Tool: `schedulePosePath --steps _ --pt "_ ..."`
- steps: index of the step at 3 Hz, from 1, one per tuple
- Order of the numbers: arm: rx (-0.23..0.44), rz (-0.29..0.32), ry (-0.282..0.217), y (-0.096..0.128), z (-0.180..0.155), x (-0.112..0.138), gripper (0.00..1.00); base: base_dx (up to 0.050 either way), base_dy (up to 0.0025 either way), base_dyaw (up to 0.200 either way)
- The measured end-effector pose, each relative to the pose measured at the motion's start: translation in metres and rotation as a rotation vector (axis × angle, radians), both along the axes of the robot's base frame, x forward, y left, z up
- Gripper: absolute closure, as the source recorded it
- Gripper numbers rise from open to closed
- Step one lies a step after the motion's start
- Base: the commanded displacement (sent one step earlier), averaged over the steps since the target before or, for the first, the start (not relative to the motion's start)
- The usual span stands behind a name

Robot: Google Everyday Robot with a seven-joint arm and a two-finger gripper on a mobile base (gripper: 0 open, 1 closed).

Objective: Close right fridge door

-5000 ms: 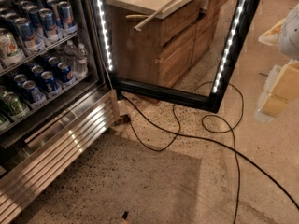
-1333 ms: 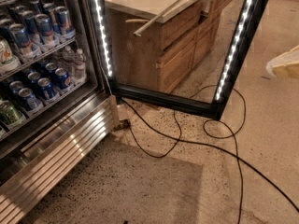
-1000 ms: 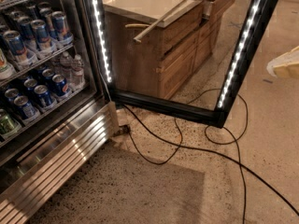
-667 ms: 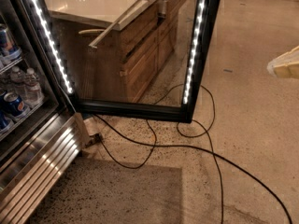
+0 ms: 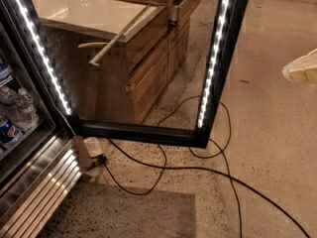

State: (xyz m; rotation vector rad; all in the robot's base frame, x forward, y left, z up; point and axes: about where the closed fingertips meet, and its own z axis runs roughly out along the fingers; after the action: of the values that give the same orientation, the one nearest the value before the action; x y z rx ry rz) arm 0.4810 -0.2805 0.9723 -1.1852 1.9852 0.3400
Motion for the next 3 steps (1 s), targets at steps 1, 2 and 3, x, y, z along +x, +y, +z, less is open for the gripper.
schedulePosePath --steps 1,2,3 --pt "0.000 0.000 0.000 0.000 0.000 0.000 1.00 0.050 -0.00001 0.000" --pt "0.000 0.000 0.000 0.000 0.000 0.000 1.00 0.000 0.00000 0.000" --pt "-0.003 -0.040 -0.070 -0.009 0.012 0.005 1.00 0.000 0.00000 0.000"
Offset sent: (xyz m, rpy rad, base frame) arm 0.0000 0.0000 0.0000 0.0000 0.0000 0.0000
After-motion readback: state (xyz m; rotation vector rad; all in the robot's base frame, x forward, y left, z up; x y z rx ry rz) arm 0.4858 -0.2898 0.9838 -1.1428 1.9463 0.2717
